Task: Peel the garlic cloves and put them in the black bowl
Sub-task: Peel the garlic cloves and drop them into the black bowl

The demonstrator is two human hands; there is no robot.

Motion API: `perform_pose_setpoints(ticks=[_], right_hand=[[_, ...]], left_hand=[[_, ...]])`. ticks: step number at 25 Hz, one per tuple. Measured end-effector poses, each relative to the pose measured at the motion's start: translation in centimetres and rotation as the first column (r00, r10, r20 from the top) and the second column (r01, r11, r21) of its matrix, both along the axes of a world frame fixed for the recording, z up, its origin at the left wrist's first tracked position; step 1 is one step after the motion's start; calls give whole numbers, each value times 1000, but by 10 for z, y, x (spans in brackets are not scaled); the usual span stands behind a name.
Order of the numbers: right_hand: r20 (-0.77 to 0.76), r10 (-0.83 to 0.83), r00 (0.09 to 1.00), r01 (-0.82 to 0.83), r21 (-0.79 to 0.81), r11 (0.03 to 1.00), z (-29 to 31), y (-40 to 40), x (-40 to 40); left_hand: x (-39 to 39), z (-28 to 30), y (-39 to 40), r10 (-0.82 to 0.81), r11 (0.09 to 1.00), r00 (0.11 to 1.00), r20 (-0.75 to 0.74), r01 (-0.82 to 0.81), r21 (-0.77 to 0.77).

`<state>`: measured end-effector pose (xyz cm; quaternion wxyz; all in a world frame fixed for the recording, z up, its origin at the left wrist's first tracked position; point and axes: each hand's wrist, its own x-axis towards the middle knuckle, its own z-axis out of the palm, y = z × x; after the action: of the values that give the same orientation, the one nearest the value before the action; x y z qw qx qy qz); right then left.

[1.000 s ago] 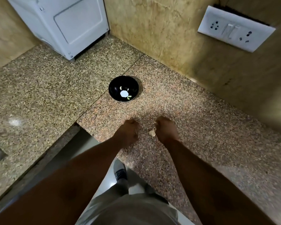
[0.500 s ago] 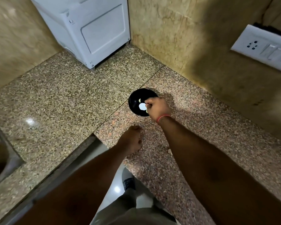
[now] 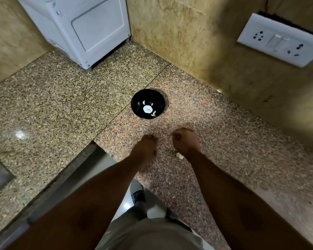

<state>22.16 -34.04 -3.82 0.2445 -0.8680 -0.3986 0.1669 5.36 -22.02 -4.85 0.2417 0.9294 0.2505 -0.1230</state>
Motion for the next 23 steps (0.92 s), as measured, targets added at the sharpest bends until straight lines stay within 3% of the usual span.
perform_pose_setpoints(ticks=[4, 6, 10, 13, 19, 23], right_hand=[[-68, 75, 995, -82, -101, 992, -21, -59, -8], [-69, 115, 991, -125, -152, 981, -25, -72, -14], [-109, 99, 989, -105, -55, 993, -29, -84, -28], [-162, 87, 983, -81, 39, 996, -34, -94, -42], [-431, -85, 898, 84, -21, 996, -36, -106, -53], [-466, -95, 880, 113, 10, 994, -35, -113, -57]], left_hand=[[7, -25, -35, 39, 996, 995, 90, -32, -79], [13, -20, -55, 137, 981, 982, 130, -115, -158], [10, -24, -80, 394, 883, 895, 210, -306, -355], [0, -22, -91, 490, 738, 869, 68, -371, -563], [-9, -25, -104, 669, 549, 741, -64, -550, -629], [-6, -18, -114, 738, 427, 662, -133, -611, -667]])
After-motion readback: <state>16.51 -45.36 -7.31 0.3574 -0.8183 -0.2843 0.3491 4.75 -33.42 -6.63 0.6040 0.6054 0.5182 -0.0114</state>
